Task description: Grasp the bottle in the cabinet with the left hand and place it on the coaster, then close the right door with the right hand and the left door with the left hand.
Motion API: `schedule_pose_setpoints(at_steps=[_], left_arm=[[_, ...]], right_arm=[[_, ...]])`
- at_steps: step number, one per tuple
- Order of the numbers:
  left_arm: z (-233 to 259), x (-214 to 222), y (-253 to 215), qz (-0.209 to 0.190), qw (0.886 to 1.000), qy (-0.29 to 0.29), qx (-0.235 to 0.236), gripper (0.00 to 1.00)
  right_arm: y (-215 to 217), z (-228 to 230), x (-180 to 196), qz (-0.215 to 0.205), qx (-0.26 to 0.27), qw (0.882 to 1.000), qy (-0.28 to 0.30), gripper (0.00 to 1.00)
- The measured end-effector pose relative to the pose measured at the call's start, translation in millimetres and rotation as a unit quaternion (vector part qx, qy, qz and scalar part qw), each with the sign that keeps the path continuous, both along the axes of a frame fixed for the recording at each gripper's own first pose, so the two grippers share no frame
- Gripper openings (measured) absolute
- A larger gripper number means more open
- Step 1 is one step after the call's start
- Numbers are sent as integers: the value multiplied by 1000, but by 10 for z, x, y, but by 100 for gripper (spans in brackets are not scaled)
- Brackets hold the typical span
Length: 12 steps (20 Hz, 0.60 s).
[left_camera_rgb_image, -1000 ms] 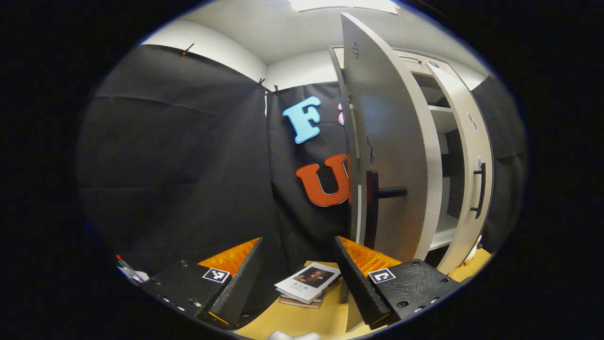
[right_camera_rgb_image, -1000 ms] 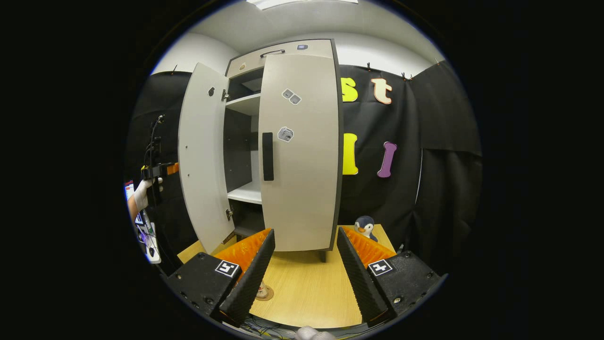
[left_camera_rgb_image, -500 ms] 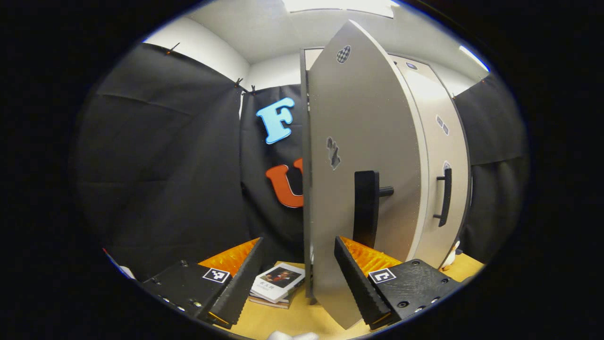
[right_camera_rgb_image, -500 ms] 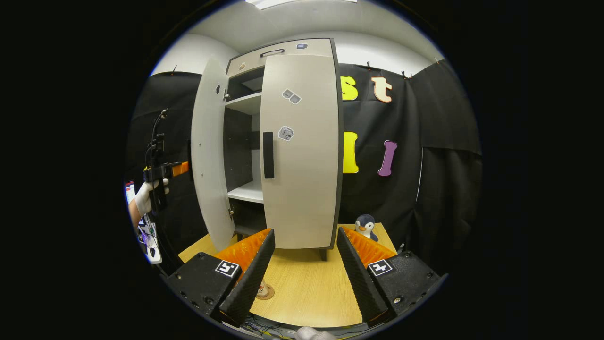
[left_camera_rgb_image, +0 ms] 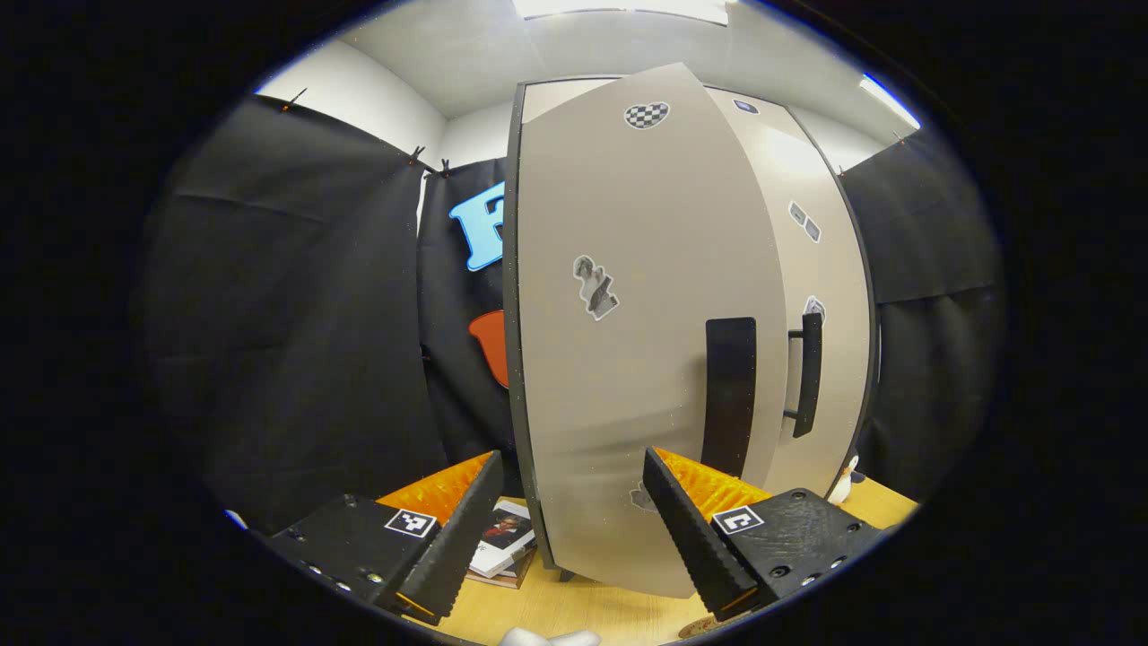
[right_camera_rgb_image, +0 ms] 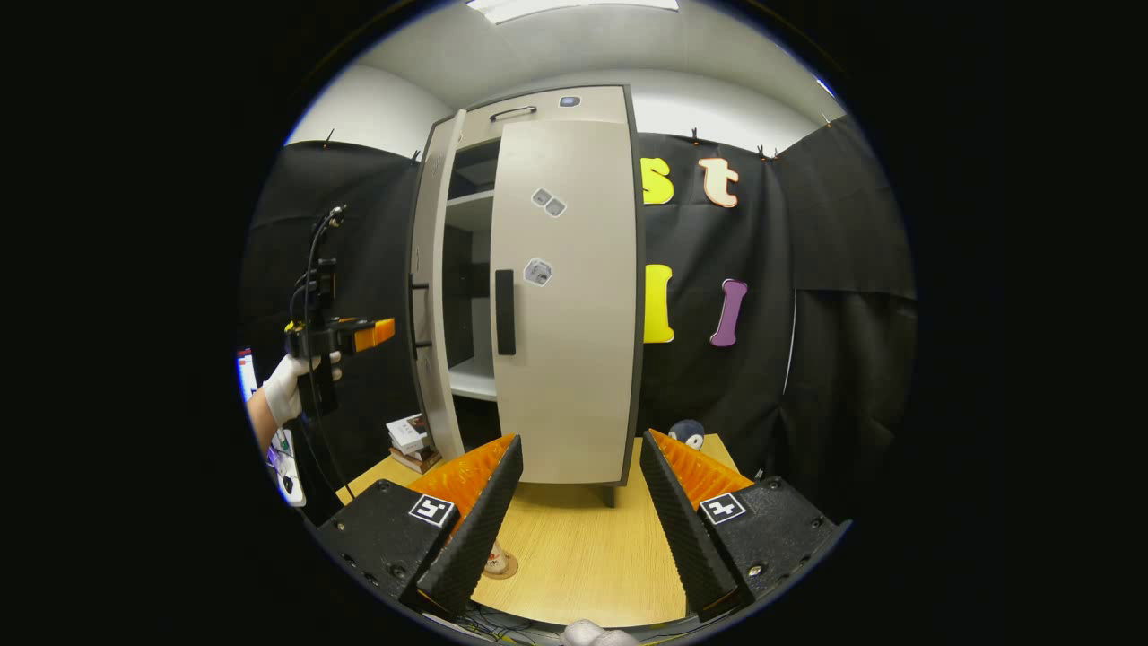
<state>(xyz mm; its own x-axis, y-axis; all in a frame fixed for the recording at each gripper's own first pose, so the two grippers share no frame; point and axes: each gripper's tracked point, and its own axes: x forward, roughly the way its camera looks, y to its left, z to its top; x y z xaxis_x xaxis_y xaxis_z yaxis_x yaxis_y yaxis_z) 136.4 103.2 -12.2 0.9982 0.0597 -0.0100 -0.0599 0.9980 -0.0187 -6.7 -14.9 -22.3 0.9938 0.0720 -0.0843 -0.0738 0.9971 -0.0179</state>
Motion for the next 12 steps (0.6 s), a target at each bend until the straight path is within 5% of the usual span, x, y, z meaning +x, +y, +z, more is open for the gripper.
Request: schedule_pose_setpoints(at_steps=[12], left_arm=[[5, -923, -282, -7, 1000, -5, 10, 96]], right_arm=[[-30, 175, 159, -25, 13, 999, -17, 82]])
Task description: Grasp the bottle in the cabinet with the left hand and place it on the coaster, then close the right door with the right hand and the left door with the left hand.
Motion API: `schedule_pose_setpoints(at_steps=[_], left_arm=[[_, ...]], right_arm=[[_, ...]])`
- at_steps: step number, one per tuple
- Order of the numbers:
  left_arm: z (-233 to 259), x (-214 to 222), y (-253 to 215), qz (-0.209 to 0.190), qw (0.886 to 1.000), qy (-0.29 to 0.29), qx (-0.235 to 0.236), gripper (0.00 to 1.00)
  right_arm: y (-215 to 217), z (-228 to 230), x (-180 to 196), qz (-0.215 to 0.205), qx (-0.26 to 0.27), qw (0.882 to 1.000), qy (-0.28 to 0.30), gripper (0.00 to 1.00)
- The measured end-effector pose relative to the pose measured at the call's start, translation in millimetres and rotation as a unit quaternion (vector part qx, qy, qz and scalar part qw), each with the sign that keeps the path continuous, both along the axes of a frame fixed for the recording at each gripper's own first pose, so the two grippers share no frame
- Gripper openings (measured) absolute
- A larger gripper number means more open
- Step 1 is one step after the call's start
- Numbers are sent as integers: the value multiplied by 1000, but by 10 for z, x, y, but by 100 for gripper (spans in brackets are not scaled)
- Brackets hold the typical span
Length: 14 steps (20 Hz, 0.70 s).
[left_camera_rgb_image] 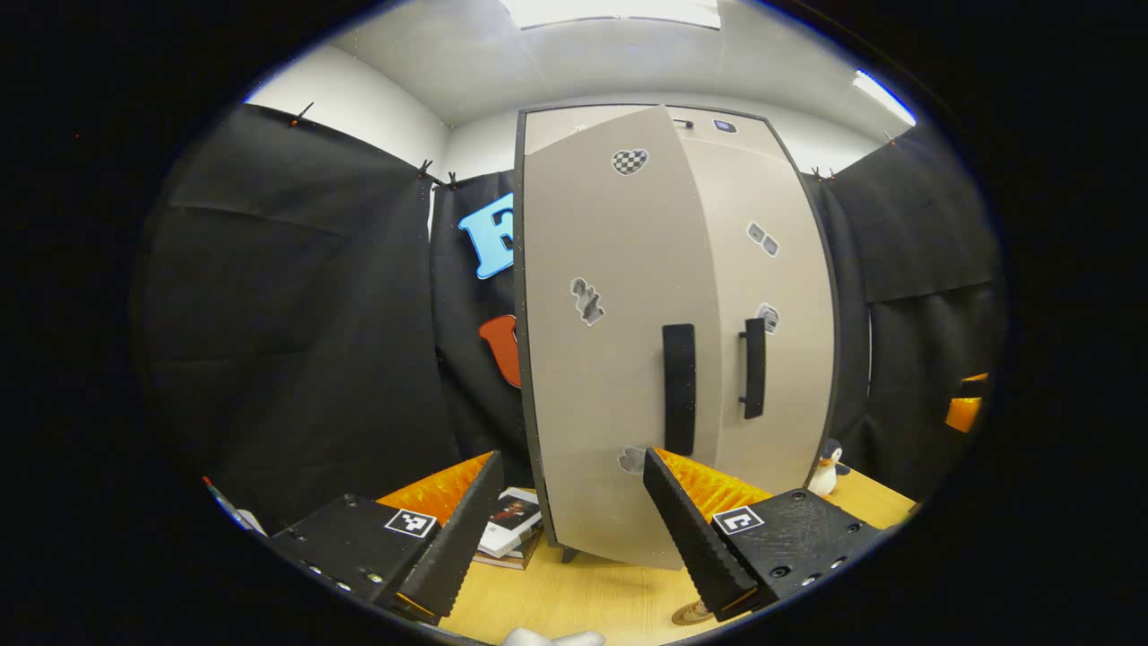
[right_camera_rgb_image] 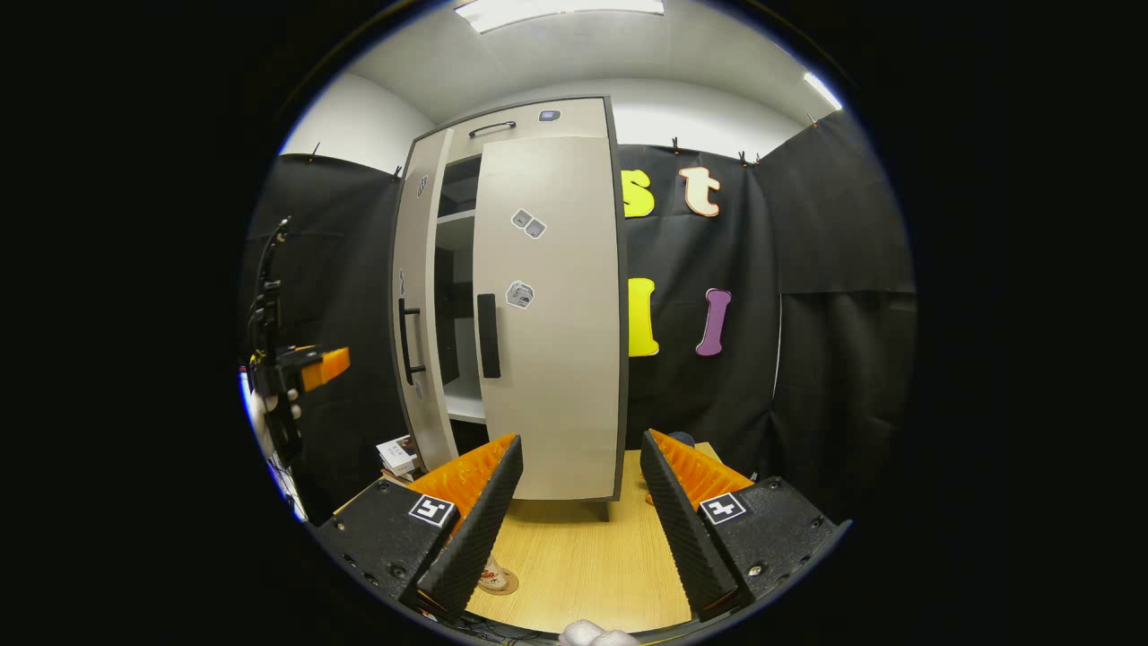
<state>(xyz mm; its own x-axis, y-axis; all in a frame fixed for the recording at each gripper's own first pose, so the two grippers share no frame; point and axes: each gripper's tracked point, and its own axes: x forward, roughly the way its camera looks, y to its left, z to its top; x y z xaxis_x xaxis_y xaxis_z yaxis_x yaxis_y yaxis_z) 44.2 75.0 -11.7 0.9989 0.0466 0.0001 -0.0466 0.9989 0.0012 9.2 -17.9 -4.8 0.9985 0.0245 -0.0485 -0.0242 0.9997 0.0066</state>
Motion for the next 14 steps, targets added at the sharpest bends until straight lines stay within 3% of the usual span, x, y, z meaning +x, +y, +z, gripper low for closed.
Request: schedule_pose_setpoints(at_steps=[7, 14], left_arm=[[-348, -484, -451, -38, 999, 21, -19, 96], [-381, -549, -527, -46, 999, 23, -11, 96]], right_arm=[[32, -27, -22, -12, -9, 1000, -7, 82], [87, -124, -81, -13, -6, 1000, 3, 82]])
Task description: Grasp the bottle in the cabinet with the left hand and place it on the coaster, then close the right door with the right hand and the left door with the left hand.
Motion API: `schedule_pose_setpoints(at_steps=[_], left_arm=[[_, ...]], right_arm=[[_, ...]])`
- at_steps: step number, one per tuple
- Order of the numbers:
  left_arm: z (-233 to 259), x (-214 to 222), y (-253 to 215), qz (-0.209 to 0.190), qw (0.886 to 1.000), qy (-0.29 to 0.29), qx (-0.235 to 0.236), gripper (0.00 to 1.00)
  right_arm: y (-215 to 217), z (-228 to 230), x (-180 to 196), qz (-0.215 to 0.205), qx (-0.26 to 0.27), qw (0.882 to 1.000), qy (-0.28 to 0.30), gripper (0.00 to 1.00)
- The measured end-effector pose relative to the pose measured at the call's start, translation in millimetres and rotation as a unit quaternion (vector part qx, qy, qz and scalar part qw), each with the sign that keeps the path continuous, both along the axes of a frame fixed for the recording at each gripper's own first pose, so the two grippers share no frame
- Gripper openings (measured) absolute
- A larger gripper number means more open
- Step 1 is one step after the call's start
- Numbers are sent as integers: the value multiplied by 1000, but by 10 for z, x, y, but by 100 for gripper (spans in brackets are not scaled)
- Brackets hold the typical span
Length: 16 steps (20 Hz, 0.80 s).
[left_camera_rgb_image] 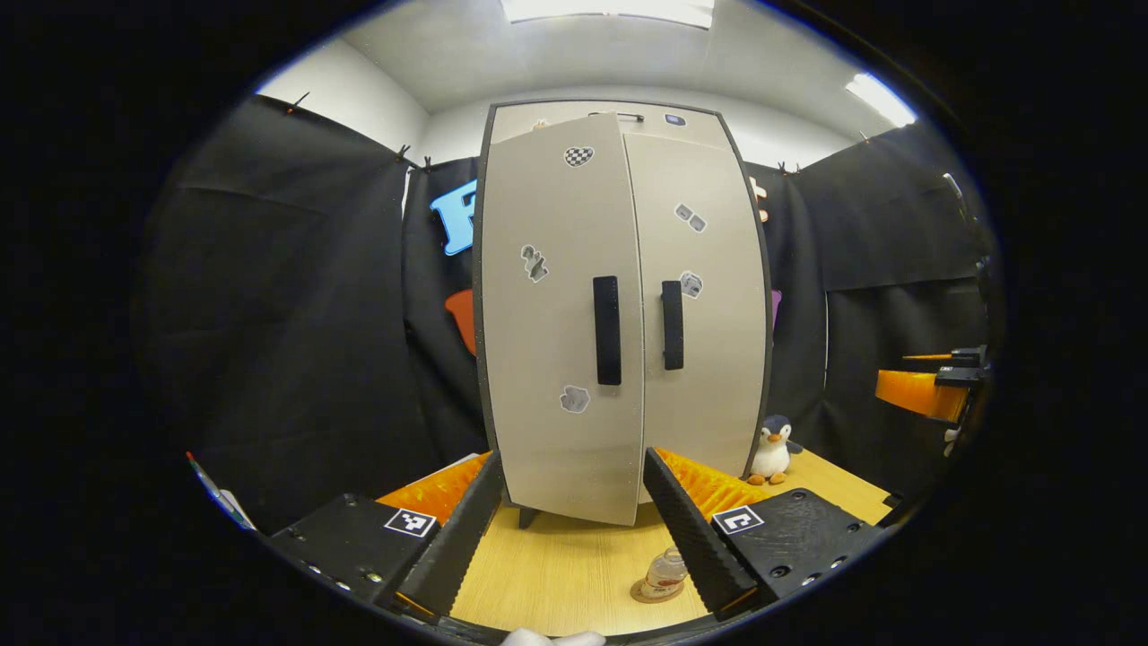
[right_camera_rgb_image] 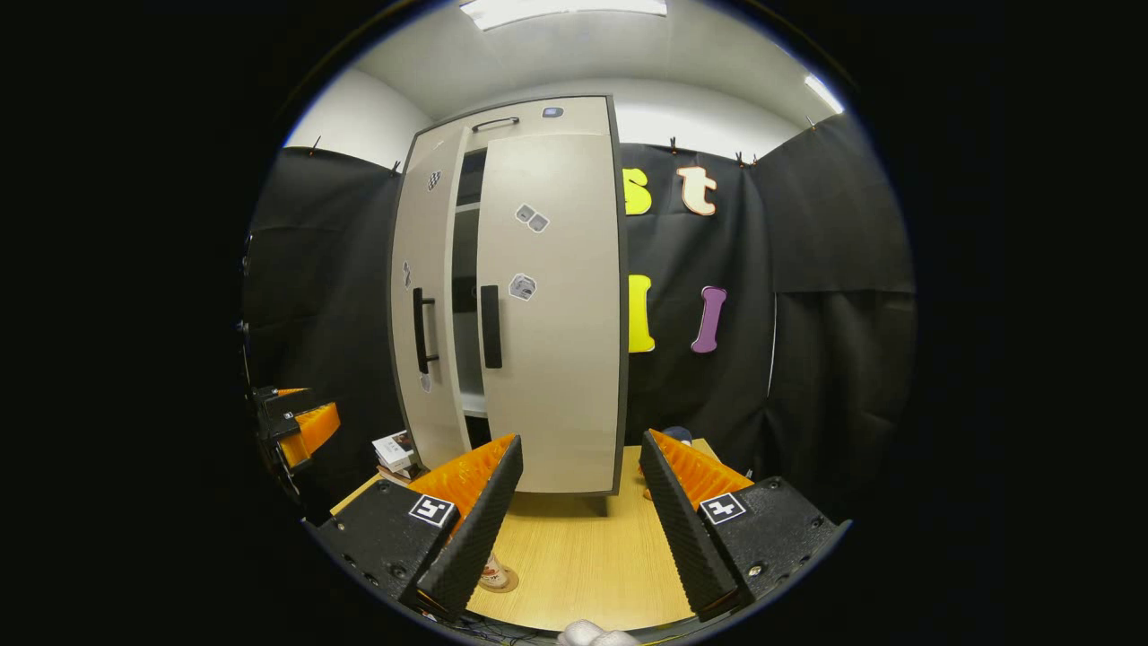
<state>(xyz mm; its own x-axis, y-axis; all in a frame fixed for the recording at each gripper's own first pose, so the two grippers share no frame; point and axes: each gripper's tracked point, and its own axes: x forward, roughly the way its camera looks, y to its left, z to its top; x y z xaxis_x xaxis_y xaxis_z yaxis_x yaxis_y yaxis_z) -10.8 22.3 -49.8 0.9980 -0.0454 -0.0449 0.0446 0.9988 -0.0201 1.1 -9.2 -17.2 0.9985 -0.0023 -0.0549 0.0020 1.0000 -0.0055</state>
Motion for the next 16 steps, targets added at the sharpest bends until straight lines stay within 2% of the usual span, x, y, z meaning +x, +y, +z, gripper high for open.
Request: schedule_pose_setpoints(at_steps=[16], left_arm=[[157, 63, -139, -6, 1000, -9, -2, 95]], right_arm=[[-49, 25, -39, -4, 4, 1000, -6, 82]])
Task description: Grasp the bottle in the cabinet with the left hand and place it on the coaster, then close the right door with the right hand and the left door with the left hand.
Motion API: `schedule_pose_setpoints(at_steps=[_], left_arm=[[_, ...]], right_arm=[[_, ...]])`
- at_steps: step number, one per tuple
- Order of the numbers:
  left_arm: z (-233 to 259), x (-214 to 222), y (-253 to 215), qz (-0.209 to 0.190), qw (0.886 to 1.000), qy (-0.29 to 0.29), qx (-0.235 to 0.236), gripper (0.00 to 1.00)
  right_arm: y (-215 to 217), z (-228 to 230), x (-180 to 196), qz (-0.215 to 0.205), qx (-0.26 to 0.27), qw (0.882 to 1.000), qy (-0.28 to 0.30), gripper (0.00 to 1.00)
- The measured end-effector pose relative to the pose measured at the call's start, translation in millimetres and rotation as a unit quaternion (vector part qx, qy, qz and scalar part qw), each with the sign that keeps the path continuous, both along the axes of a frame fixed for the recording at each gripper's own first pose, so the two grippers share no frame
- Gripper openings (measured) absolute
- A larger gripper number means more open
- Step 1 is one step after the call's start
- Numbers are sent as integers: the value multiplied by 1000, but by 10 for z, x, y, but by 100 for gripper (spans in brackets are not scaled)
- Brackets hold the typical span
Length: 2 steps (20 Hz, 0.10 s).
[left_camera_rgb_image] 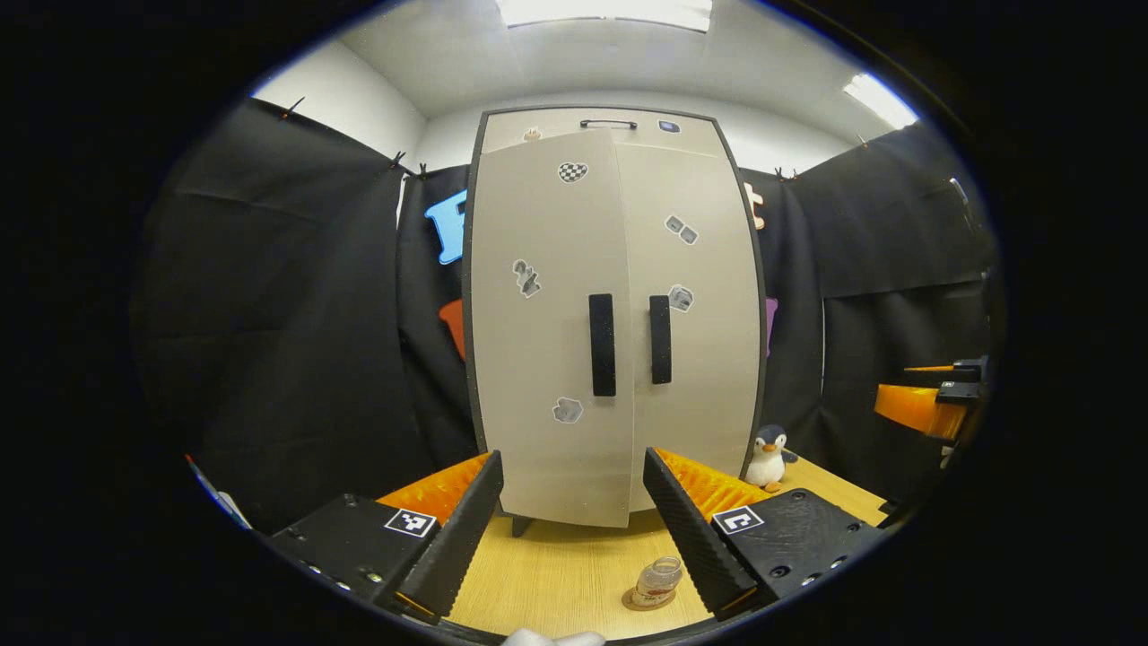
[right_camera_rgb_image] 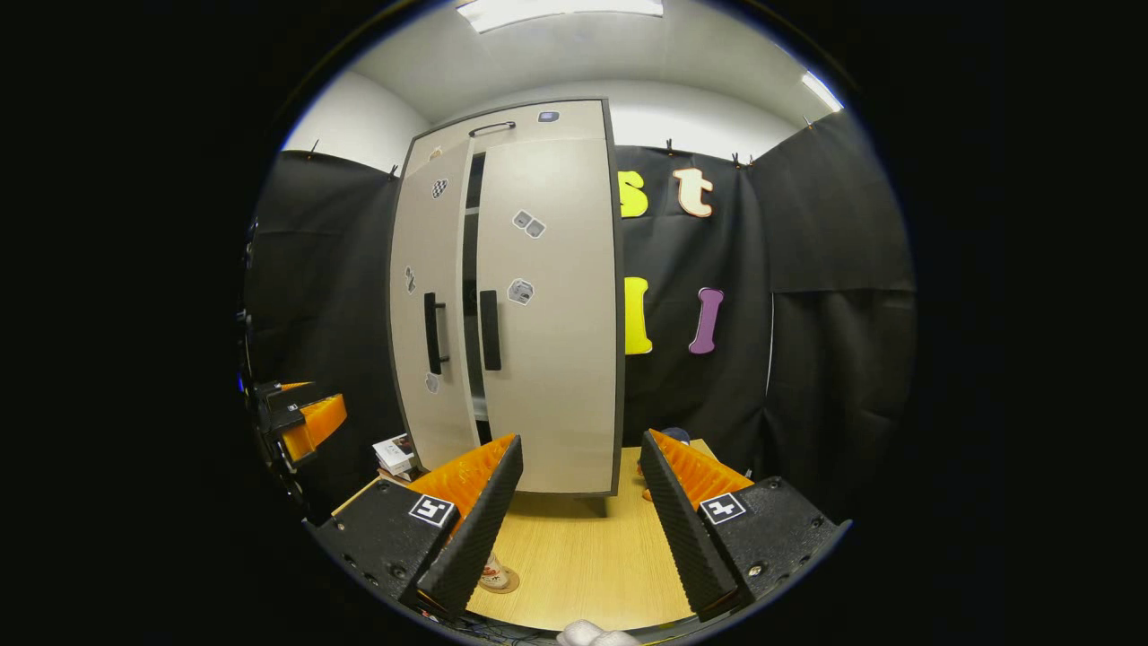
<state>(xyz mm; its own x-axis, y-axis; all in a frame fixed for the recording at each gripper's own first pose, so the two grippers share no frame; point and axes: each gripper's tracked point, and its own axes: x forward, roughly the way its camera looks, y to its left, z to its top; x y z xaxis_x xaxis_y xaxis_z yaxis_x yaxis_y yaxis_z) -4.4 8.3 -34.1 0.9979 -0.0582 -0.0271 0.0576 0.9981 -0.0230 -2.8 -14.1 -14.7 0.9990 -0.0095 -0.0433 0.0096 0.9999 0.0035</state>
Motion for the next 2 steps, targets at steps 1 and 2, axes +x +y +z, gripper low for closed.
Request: schedule_pose_setpoints(at_steps=[1, 2], left_arm=[[9, 3, -13, -1, 1000, 0, -1, 96], [12, 7, -17, -1, 1000, 0, -2, 96]], right_arm=[[-2, -8, 5, -2, 0, 1000, 0, 82], [2, -9, 4, -2, 1, 1000, 1, 82]])
